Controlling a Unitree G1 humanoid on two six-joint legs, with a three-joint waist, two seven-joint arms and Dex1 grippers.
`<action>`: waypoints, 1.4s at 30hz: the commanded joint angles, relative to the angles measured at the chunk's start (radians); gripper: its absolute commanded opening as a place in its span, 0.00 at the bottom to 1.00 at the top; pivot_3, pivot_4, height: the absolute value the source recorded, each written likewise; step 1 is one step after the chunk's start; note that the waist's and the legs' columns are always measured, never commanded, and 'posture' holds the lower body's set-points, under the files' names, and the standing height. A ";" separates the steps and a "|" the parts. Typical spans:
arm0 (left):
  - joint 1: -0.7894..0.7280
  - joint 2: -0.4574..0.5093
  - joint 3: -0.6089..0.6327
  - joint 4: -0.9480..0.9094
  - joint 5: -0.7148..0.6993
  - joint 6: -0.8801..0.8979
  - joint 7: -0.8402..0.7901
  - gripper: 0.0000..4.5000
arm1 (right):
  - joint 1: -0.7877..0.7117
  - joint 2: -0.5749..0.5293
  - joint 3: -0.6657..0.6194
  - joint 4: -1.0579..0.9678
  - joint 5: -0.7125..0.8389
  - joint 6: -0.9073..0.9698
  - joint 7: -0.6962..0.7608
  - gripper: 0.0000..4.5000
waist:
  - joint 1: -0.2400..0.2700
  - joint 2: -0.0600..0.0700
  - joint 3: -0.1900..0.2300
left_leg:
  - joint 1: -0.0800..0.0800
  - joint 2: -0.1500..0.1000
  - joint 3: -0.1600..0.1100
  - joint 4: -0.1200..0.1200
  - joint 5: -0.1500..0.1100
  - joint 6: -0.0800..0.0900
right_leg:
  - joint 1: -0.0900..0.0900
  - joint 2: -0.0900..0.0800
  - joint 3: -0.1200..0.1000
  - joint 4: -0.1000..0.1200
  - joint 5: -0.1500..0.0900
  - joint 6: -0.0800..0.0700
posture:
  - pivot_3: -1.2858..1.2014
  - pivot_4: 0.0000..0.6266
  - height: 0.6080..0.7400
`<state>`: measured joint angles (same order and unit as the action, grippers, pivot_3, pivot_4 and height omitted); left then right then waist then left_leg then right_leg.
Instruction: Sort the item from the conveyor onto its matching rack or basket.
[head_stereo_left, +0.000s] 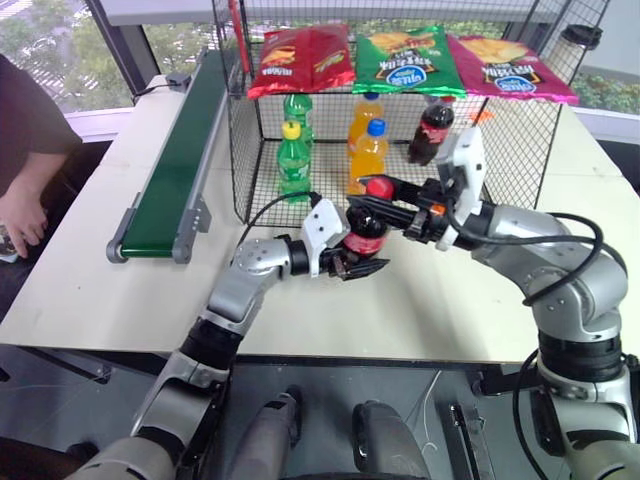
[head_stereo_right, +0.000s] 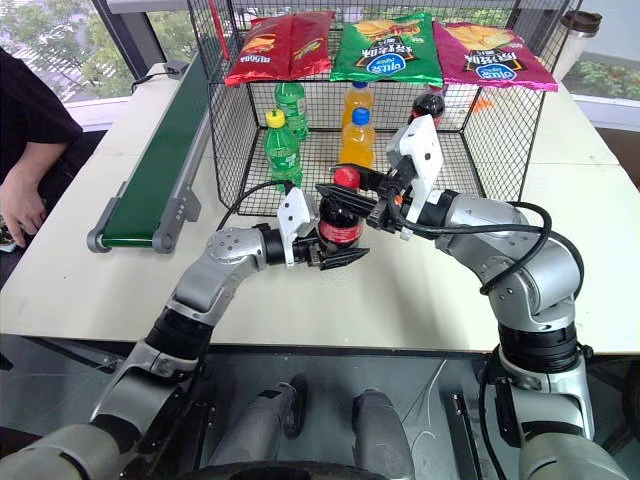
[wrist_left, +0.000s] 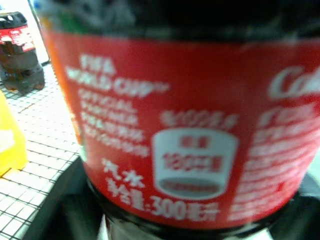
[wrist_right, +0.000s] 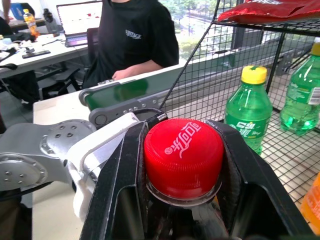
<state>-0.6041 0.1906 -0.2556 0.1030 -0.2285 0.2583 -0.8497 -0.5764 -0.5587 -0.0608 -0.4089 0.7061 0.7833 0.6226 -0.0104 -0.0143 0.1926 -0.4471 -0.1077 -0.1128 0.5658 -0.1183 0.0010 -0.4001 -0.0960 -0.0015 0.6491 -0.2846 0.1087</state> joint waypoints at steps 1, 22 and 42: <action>-0.011 0.007 0.024 -0.036 -0.030 0.018 -0.017 0.99 | -0.027 0.009 -0.031 -0.026 -0.008 -0.041 -0.018 0.25 | -0.001 0.000 0.000 | 0.000 0.000 0.000 0.000 0.000 0.000 | 0.000 0.000 0.000 0.000 0.000 0.000 | 0.52 0.24 0.98; 0.148 0.089 0.157 -0.275 -0.058 0.104 0.178 0.99 | -0.177 0.032 -0.074 0.345 -0.323 -0.233 -0.258 0.25 | 0.001 0.001 0.000 | 0.000 0.000 0.000 0.000 0.000 0.000 | 0.000 0.000 0.000 0.001 0.000 0.000 | 0.52 0.24 0.98; 0.127 -0.019 0.099 -0.196 0.020 -0.006 0.291 0.99 | -0.251 0.053 -0.088 0.744 -0.469 -0.553 -0.281 0.25 | -0.003 0.001 0.000 | 0.002 0.000 0.002 0.000 0.001 0.000 | 0.000 0.001 0.001 0.003 0.000 0.001 | 0.52 0.24 0.98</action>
<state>-0.4700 0.1782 -0.1481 -0.0761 -0.2111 0.2747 -0.5628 -0.7698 -0.4988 -0.1093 0.3550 0.2394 0.2876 0.3474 -0.0135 -0.0135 0.1929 -0.4450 -0.1080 -0.1111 0.5657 -0.1178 0.0009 -0.3997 -0.0948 -0.0006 0.6525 -0.2841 0.1093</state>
